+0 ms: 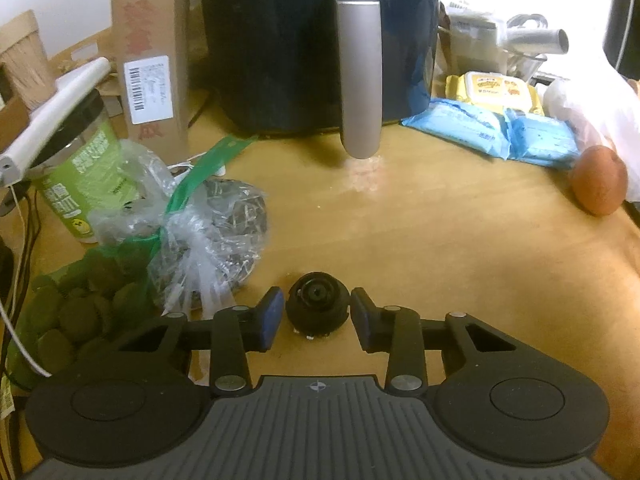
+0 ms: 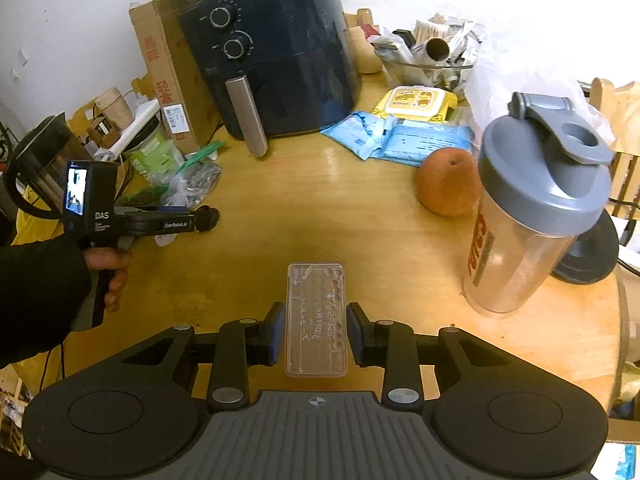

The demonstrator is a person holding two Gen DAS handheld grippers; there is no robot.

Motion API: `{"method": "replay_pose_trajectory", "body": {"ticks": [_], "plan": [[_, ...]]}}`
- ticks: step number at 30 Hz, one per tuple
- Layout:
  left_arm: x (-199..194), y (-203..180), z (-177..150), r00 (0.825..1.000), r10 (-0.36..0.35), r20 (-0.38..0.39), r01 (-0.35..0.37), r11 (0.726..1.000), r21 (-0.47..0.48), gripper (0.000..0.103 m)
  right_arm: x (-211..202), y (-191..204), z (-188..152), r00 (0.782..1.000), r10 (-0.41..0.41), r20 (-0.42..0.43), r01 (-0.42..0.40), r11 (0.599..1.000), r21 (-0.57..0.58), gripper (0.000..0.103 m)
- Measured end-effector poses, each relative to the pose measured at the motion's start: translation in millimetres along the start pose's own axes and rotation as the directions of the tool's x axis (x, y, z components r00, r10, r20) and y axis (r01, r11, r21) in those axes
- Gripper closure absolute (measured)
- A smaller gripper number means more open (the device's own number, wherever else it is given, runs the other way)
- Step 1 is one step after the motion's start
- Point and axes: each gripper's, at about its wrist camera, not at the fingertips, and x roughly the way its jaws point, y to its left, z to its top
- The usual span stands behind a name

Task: Organize rigid objects
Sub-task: 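Grasp the small black knob with the left tool while the right tool holds the case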

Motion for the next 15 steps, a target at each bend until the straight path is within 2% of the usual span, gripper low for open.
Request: {"method": "replay_pose_trajectory", "body": {"ticks": [3,15], "plan": [[4.6,-1.9,2.5,1.000,-0.002,-0.002,0.002,1.000,0.012,0.074,-4.9,-2.6,-1.7,1.000,-0.007,0.007,0.007,1.000,0.008,0.068],[8.7,-2.7,7.2,0.997,-0.007,-0.078,0.010,1.000,0.028,0.074,-14.5,-7.3,-6.1,1.000,-0.020,0.022,0.019,1.000,0.021,0.068]]}}
